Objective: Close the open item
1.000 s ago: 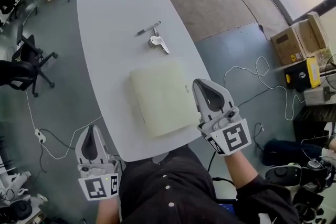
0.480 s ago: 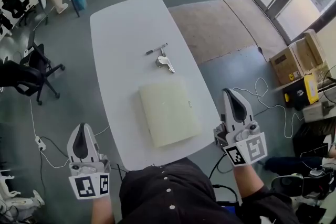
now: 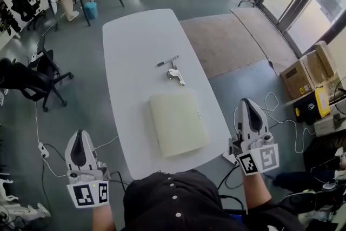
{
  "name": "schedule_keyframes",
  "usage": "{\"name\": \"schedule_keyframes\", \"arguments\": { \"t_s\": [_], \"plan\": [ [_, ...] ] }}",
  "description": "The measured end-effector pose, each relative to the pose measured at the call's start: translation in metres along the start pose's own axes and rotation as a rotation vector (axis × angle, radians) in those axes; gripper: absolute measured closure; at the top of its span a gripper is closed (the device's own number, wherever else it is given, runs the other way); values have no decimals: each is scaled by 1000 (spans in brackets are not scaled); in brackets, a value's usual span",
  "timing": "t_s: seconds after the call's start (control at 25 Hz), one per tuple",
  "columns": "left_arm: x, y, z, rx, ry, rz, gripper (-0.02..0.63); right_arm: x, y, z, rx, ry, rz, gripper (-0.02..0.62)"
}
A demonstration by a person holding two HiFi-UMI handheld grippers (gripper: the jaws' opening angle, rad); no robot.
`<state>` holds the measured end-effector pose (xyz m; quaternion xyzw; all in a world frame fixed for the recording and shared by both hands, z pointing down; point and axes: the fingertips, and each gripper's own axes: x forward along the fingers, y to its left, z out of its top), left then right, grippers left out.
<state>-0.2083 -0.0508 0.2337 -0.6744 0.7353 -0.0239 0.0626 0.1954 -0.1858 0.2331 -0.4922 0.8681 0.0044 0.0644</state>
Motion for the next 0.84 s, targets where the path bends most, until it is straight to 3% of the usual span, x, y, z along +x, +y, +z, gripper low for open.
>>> {"name": "schedule_keyframes", "arguments": {
  "t_s": [0.84],
  "plan": [
    [-1,-19,-2,20,-1,-27,589,2,-2,-6,-50,29,-6,569]
  ]
}}
